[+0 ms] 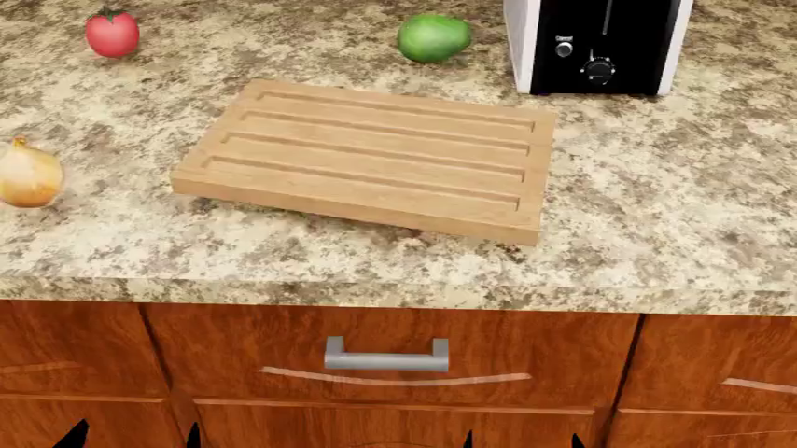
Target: Place the avocado, onion, tomato and bell pepper on the cutting board.
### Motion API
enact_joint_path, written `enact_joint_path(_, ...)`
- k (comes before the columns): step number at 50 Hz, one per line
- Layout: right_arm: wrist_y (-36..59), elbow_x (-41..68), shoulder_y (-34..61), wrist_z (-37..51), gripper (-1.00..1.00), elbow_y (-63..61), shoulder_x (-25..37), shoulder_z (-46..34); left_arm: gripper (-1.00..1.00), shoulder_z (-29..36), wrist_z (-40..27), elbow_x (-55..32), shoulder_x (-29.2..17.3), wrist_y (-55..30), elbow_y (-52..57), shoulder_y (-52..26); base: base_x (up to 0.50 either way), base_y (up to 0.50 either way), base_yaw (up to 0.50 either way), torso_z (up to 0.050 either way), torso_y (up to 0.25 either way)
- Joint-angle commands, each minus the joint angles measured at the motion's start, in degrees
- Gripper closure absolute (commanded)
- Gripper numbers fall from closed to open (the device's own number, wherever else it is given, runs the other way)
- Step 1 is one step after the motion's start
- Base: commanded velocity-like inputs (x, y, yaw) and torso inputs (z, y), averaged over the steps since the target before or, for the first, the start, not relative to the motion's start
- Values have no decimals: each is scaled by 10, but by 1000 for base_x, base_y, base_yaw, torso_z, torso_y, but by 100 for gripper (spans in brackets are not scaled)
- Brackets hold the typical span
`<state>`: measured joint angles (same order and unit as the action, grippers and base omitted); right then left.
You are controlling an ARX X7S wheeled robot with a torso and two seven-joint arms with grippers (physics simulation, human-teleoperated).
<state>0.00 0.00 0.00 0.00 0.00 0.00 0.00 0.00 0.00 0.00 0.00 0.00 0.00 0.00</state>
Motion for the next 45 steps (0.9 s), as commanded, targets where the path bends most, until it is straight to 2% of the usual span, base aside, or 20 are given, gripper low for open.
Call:
enact_joint_path(1,0,36,-1,43,-100,-4,36,-43,-100,5,-5,-5,-5,-4,8,4,0,0,0,0,0)
enact_joint_path(12,6,35,3,57,-100,-4,45,-56,-100,30,-29,-24,-26,4,0,0,0,67,0,0,0)
enact_joint_path(31,3,46,3,73,-100,-5,57,-70,-100,51,-50,-38,-42,3,5,0,0,381,0,0,0)
enact_joint_path(45,-1,55,4,82,-100,-3,64,-78,-100,61,-61,-46,-51,6,5,-1,0,500,0,0,0)
